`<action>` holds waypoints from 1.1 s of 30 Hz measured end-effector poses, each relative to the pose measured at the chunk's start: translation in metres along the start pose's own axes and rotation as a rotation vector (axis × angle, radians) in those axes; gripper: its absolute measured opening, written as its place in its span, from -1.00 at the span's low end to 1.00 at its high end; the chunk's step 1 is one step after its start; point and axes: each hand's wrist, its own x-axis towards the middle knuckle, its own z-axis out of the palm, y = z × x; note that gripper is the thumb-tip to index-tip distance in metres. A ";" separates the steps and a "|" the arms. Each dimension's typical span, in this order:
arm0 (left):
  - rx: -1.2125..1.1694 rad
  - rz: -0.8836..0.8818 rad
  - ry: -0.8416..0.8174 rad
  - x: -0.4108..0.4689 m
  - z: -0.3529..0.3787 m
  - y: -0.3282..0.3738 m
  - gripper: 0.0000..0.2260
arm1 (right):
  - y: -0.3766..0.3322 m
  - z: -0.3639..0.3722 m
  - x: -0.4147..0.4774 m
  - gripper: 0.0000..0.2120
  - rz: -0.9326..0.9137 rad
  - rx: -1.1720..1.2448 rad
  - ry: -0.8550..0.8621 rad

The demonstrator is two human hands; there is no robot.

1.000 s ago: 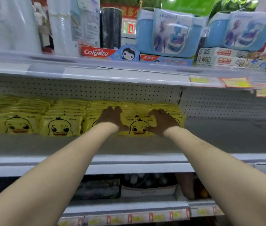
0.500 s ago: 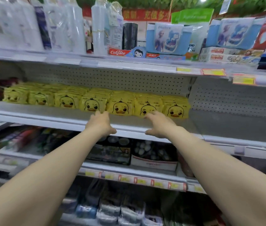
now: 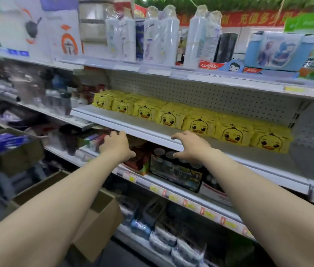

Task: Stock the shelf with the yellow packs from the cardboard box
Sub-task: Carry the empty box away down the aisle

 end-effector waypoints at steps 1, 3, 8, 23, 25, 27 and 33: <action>0.002 -0.032 0.010 -0.001 0.003 -0.016 -0.38 | -0.012 0.005 0.008 -0.34 -0.028 0.004 -0.007; 0.015 -0.110 0.023 -0.004 0.009 -0.050 -0.36 | -0.036 0.017 0.025 -0.34 -0.089 0.017 -0.019; 0.036 -0.255 0.043 -0.004 0.022 -0.128 -0.33 | -0.099 0.058 0.071 -0.34 -0.227 0.027 -0.107; -0.086 -0.514 -0.003 0.086 0.099 -0.344 -0.39 | -0.280 0.216 0.246 -0.29 -0.340 0.070 -0.311; -0.091 -0.559 -0.032 0.095 0.113 -0.366 -0.40 | -0.296 0.240 0.265 -0.29 -0.341 0.061 -0.358; -0.090 -0.607 -0.074 0.102 0.130 -0.387 -0.40 | -0.308 0.265 0.283 -0.29 -0.329 0.049 -0.393; -0.146 -0.775 -0.223 0.106 0.190 -0.438 -0.40 | -0.329 0.335 0.328 -0.31 -0.326 0.003 -0.550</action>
